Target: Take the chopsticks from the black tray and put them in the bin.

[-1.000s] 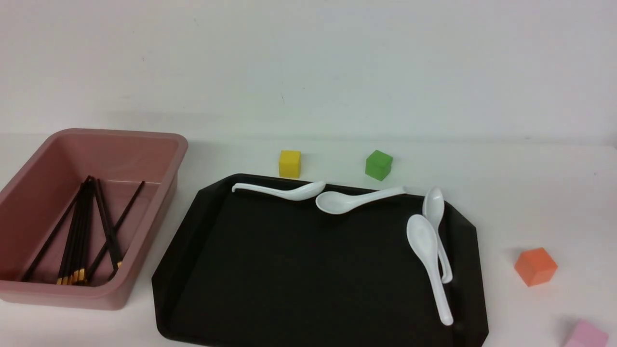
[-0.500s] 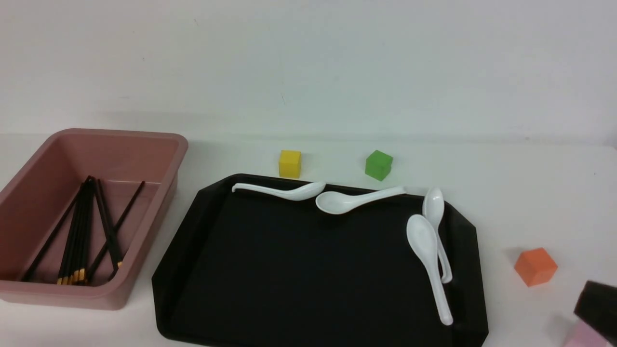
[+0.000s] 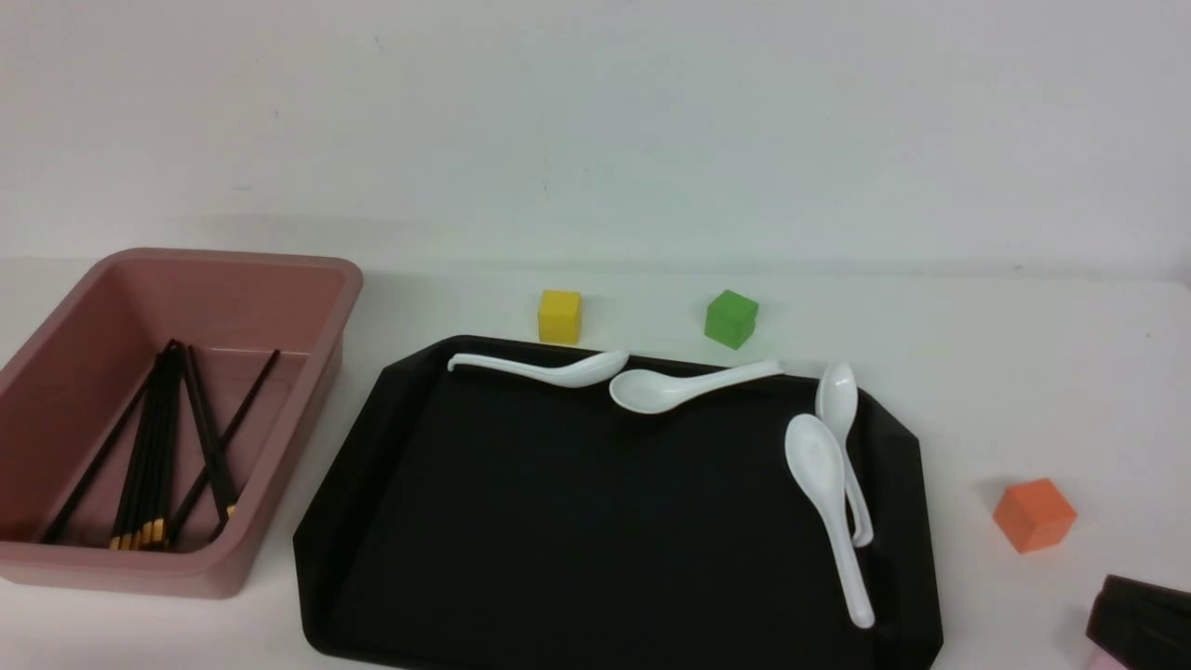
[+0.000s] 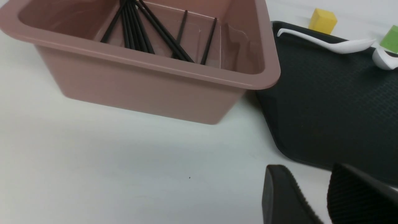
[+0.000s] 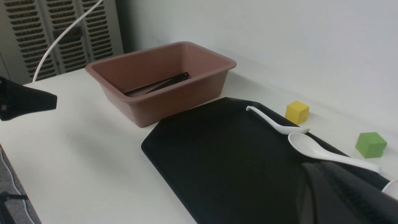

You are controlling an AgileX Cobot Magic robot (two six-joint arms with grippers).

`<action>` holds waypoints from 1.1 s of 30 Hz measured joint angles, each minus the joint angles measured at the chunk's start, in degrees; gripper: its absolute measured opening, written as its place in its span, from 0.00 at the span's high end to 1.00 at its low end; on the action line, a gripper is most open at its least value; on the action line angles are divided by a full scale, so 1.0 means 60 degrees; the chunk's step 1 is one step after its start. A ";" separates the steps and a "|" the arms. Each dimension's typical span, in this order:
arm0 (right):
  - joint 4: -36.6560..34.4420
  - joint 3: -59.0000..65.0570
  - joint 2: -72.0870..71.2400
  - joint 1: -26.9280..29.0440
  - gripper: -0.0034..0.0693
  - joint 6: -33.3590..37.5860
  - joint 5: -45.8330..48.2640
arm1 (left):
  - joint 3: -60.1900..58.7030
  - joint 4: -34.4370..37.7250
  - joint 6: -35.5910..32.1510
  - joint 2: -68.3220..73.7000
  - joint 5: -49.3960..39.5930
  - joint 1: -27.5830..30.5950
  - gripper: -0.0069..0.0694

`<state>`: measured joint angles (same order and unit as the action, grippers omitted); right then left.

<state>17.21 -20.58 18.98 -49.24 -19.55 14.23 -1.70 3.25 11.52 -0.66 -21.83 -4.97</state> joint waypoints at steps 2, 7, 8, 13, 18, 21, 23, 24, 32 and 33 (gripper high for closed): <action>0.0000 0.0000 0.0000 0.0000 0.92 0.0000 0.0000 | 0.0000 0.0000 0.0000 0.0000 0.0000 0.0000 0.60; -0.0414 0.0035 -0.0015 0.0012 0.91 0.0030 0.0000 | 0.0000 0.0000 0.0000 0.0000 0.0000 0.0000 0.60; -0.0658 0.0093 -0.0067 0.0048 0.91 0.0175 0.0000 | 0.0000 0.0000 0.0000 0.0000 0.0000 0.0000 0.60; -0.1924 0.0818 -0.0589 0.0978 0.91 0.1600 -0.0158 | 0.0000 0.0000 0.0000 0.0000 0.0000 0.0000 0.60; -0.2807 0.1957 -0.1585 0.2947 0.90 0.2672 -0.0168 | 0.0000 0.0000 0.0000 0.0000 0.0000 0.0000 0.60; -0.2976 0.2809 -0.2477 0.4780 0.90 0.2845 -0.0145 | 0.0000 0.0000 0.0000 0.0000 0.0000 0.0000 0.60; -0.2983 0.3211 -0.2892 0.5665 0.89 0.2864 -0.0093 | 0.0000 0.0000 0.0000 0.0000 0.0000 0.0000 0.60; -0.2996 0.3407 -0.3080 0.6136 0.89 0.2864 -0.0002 | 0.0000 0.0000 0.0000 0.0000 0.0000 0.0000 0.60; -0.3083 0.3661 -0.3258 0.8141 0.88 0.2864 0.0772 | 0.0000 0.0000 0.0000 0.0000 0.0000 0.0000 0.60; -0.3083 0.3651 -0.3258 0.8194 0.88 0.2864 0.0883 | 0.0000 0.0000 0.0000 0.0000 0.0000 0.0000 0.60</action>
<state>-1.28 1.33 -0.57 -0.07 -2.37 19.53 -1.70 3.25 11.52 -0.66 -21.83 -4.97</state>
